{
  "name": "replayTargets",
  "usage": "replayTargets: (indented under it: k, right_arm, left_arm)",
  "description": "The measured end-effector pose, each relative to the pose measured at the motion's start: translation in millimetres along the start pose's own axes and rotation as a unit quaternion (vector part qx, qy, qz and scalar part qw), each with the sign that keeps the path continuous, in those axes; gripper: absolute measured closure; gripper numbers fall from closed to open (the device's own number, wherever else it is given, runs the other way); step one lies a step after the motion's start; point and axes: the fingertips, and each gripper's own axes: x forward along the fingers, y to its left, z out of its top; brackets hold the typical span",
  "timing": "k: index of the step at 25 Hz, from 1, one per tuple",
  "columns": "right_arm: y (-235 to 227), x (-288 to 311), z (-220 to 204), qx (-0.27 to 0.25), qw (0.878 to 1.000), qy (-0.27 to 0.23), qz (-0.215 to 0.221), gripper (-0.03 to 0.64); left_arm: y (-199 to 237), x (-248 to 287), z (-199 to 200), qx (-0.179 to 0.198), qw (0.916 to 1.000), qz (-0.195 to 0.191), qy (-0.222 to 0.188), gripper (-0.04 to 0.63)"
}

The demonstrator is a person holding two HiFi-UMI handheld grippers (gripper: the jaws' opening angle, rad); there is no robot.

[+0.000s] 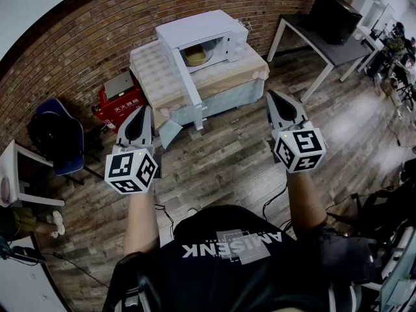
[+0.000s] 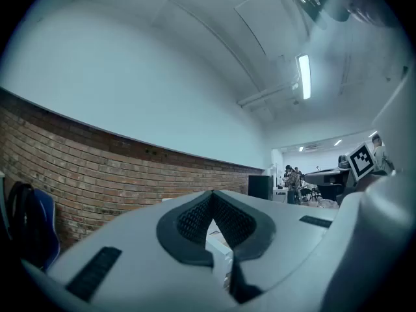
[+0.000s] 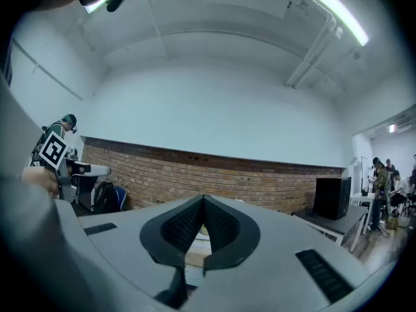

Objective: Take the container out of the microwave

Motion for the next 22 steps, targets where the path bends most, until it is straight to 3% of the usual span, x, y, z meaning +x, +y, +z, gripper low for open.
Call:
replayTargets:
  k: [11, 17, 22]
  right_arm:
    - [2, -3, 0, -0.001, 1.000, 0.001, 0.002, 0.577]
    - [0, -7, 1, 0.016, 1.000, -0.010, 0.011, 0.575]
    - [-2, -9, 3, 0.017, 1.000, -0.014, 0.018, 0.575]
  left_arm:
    - [-11, -1, -8, -0.008, 0.9999, -0.012, 0.003, 0.583]
    - [-9, -3, -5, 0.000, 0.9999, 0.011, 0.004, 0.583]
    - [-24, -4, -4, 0.010, 0.9999, -0.007, 0.002, 0.583]
